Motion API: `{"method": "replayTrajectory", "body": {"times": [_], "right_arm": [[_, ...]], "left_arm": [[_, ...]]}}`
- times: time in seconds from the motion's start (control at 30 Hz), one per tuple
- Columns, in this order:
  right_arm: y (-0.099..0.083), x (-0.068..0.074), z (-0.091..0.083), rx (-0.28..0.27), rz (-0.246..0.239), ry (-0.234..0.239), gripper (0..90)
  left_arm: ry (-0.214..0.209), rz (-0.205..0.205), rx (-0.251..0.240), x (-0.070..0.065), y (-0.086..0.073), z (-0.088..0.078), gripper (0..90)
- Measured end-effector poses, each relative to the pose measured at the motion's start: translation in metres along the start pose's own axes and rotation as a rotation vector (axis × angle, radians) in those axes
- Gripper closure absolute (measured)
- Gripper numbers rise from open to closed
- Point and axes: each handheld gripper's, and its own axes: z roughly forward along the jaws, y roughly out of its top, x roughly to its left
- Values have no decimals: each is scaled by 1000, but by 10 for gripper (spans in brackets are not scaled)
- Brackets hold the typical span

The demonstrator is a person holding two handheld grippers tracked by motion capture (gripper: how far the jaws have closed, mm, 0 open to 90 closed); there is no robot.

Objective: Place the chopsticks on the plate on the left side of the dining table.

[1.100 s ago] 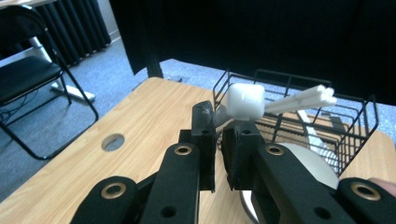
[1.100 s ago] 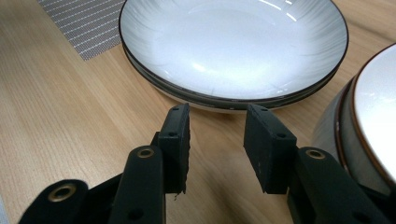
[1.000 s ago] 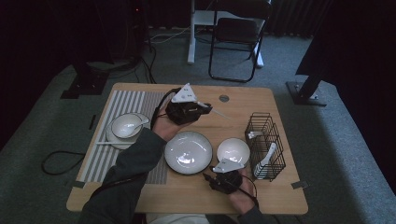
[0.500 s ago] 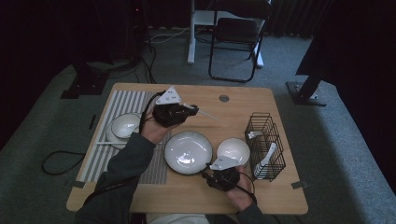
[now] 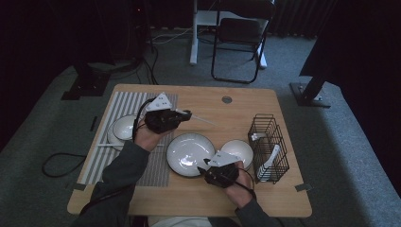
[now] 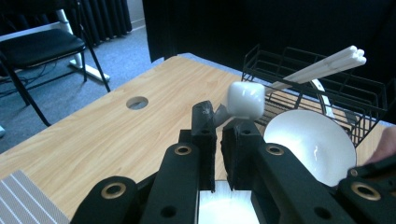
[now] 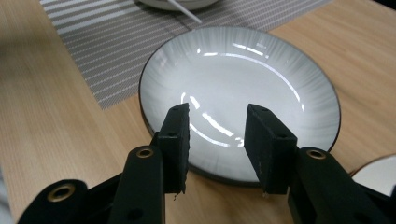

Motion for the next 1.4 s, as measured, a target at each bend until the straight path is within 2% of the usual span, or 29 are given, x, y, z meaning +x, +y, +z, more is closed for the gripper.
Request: {"method": "replayTrajectory", "body": {"times": [0.23,0.37,0.7,1.23,1.4], "right_arm": [[13,-4,2,-12,-21,-10,602],[19,-7,4,-20,-33,-16,606],[38,-13,7,-49,-60,-33,611],[56,-26,19,-66,-56,-52,623],[61,-31,24,-58,-68,-79,626]], "left_arm": [[12,-11,-3,3,-8,-9,843],[2,-25,-7,4,-13,-14,843],[18,-25,-14,3,-21,-27,842],[55,-44,-35,2,-42,-54,842],[57,-40,-38,-1,-43,-60,843]]}}
